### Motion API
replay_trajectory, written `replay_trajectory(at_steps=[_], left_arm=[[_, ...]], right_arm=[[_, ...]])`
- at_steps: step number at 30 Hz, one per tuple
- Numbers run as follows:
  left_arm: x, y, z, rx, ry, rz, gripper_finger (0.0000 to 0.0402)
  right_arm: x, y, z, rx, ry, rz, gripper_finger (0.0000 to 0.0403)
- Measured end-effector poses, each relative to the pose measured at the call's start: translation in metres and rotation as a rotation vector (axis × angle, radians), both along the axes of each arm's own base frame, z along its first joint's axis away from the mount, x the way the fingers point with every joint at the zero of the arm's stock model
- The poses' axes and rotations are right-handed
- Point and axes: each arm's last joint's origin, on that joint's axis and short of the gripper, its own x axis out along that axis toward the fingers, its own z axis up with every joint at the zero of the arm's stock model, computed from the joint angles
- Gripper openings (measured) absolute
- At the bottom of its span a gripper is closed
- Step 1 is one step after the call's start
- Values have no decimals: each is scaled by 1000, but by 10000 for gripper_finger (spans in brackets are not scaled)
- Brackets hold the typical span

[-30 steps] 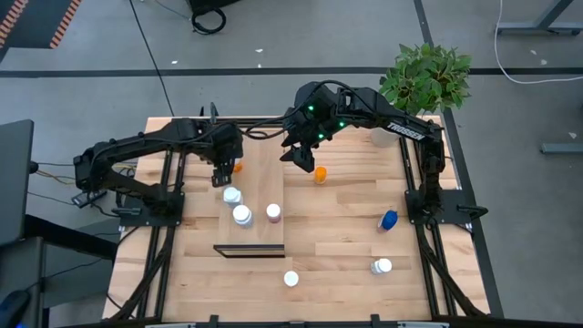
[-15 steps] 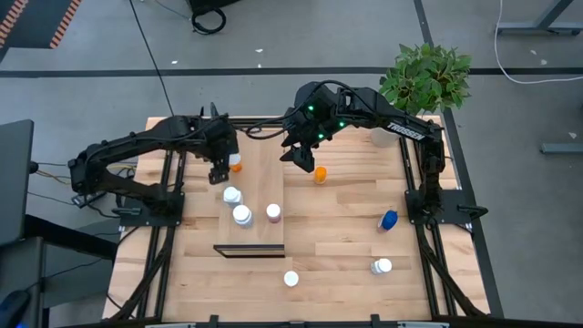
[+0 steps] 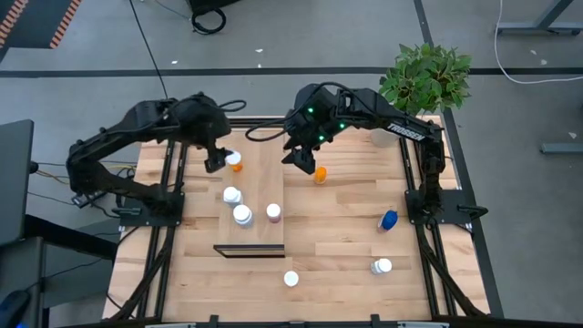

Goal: Pick and place medicine bottles onto shelf by color
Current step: Adjust the white pill bottles on the shelf

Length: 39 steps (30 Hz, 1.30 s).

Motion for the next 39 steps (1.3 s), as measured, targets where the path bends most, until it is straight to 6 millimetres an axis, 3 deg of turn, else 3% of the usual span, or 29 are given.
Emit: replay_trajectory(at_steps=[5, 10, 15, 21, 28, 33, 39], left_arm=[[5, -20, 18, -32, -114, -97, 298], [13, -40, 16, -64, -118, -189, 298], [21, -57, 12, -73, -95, -270, 298], [28, -70, 2, -85, -27, -327, 298], [37, -83, -30, -110, 85, -360, 298], [34, -84, -26, -111, 68, -329, 297], [27, -83, -18, -88, 84, -337, 297]], right_arm=[[-6, 1, -5, 88, 97, -78, 235], [-12, 10, -11, 190, 223, -164, 235], [-13, 32, -14, 248, 289, -284, 235], [-22, 73, -19, 239, 401, -482, 235], [-31, 135, -19, 180, 351, -572, 235], [-44, 173, -19, 138, 321, -552, 235], [-54, 197, -19, 80, 278, -541, 235]])
